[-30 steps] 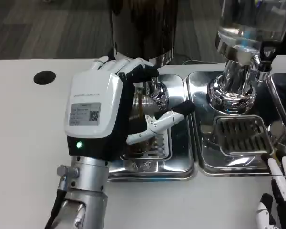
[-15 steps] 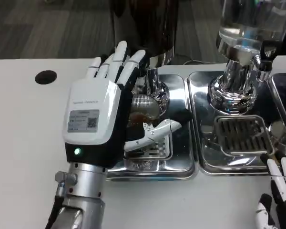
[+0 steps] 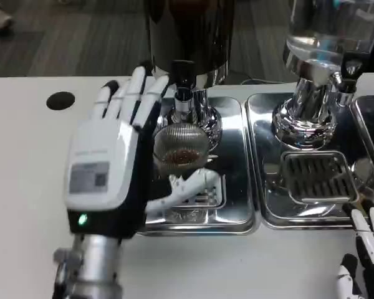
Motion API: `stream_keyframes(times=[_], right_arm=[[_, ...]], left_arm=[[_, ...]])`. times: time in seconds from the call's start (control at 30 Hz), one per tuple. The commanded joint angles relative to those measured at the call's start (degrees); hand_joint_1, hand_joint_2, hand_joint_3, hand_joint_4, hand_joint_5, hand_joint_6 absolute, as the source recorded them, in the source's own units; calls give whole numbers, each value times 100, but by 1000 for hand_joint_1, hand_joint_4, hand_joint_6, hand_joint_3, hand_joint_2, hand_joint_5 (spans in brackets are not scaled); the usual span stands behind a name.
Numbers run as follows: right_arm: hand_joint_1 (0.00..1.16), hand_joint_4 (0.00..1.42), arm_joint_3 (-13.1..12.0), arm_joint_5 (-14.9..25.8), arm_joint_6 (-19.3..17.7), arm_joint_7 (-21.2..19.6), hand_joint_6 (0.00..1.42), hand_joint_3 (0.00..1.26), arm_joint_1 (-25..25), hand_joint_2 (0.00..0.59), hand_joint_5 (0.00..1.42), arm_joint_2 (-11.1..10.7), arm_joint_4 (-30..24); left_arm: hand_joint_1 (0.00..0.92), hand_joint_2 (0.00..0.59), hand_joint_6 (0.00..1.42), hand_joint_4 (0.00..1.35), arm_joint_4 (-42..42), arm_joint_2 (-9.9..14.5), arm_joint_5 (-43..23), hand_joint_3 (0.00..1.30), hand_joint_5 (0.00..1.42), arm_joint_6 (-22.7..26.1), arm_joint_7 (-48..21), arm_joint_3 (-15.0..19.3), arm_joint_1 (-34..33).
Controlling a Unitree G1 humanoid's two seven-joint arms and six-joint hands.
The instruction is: Grasp the cup under the faucet to collect the drink, then remove the cup.
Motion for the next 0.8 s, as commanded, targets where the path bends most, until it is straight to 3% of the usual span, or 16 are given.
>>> stream_keyframes(times=[0.03, 0.33, 0.47, 0.7, 0.8], right_arm=[[33, 0, -45, 25, -61, -4, 0, 65, 0, 560, 0, -40, -19], [118, 0, -58, 22, -237, 223, 0, 45, -143, 471, 0, -210, -190], [134, 0, -51, 28, -221, 518, 0, 19, -266, 397, 0, -202, -476], [198, 0, -98, 293, -348, 951, 0, 0, -474, 369, 0, -108, -860], [257, 0, -62, 402, -273, 1363, 0, 0, -647, 342, 0, -5, -1062]], left_arm=[[0, 62, 83, 0, 1, 153, -91, 200, 141, -301, 419, 157, 646], [0, 58, 50, 0, 270, 517, -236, 153, 130, -603, 723, 664, 1438], [0, 57, 23, 0, 732, 640, 18, 71, 98, -577, 869, 537, 1707], [0, 53, 14, 0, 1343, 733, 120, 48, 82, -531, 1093, 497, 1736], [0, 53, 3, 0, 1489, 759, 35, 38, 79, -493, 1097, 543, 1720]])
